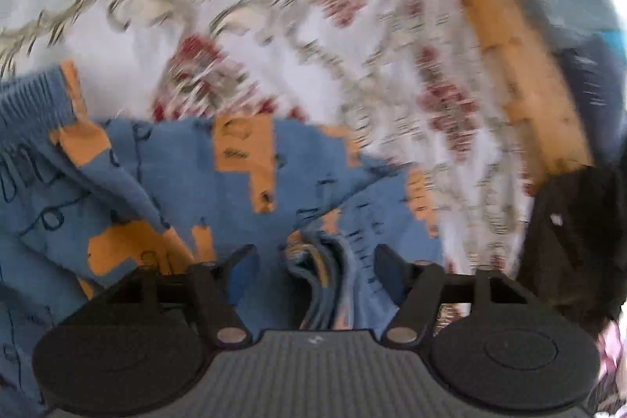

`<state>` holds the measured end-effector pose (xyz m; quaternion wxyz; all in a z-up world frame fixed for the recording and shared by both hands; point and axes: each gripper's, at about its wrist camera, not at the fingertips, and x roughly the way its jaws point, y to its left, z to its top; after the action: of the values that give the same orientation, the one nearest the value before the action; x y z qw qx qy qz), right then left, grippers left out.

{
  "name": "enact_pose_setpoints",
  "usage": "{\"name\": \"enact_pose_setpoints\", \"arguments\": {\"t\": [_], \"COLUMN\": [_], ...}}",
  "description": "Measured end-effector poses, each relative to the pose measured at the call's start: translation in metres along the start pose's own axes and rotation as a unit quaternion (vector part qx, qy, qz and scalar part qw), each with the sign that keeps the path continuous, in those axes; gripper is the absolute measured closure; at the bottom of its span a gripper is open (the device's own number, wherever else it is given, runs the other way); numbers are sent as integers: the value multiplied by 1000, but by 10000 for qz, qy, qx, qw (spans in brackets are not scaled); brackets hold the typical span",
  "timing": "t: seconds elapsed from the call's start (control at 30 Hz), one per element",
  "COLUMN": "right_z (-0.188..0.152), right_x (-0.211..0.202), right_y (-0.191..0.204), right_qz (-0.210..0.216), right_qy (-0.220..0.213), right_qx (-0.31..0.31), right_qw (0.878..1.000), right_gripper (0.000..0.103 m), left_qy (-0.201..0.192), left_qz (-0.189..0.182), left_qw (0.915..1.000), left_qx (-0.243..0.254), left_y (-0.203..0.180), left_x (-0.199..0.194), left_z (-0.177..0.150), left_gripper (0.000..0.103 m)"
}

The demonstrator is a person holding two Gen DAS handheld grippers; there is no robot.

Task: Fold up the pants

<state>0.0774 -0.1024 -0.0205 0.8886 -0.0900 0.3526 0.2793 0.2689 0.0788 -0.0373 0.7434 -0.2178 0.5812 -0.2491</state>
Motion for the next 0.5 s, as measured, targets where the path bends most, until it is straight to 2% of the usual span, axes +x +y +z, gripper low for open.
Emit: {"name": "enact_pose_setpoints", "arguments": {"t": [0.03, 0.07, 0.1, 0.17, 0.27, 0.33, 0.37, 0.4, 0.5], "right_z": [0, 0, 0, 0, 0, 0, 0, 0, 1], "right_x": [0, 0, -1, -3, -4, -2, -1, 0, -1], "right_y": [0, 0, 0, 0, -1, 0, 0, 1, 2], "right_qz": [9, 20, 20, 22, 37, 47, 54, 60, 49], "right_qy": [8, 17, 9, -18, -40, -23, -21, -17, -88], "right_qx": [2, 8, 2, -17, -15, -16, -16, -23, -47], "right_qw": [10000, 10000, 10000, 10000, 10000, 10000, 10000, 10000, 9999], "right_gripper": [92, 92, 92, 92, 92, 92, 92, 92, 92], "left_qy": [156, 262, 240, 87, -219, -532, -687, -818, -1109], "left_qz": [140, 251, 268, 382, 541, 738, 813, 814, 691], "left_qw": [9997, 9992, 9992, 9992, 9945, 9820, 9727, 9680, 9623], "left_qx": [-107, -184, -173, 37, 873, 1656, 2061, 2230, 2386], "left_y": [1, 1, 0, -7, -29, -44, -48, -49, -51], "left_x": [6, 11, 13, 11, 2, -2, -4, -6, -14], "left_z": [2, 3, 3, 0, -10, -23, -32, -38, -48], "left_gripper": [61, 77, 81, 86, 87, 87, 87, 87, 87]}}
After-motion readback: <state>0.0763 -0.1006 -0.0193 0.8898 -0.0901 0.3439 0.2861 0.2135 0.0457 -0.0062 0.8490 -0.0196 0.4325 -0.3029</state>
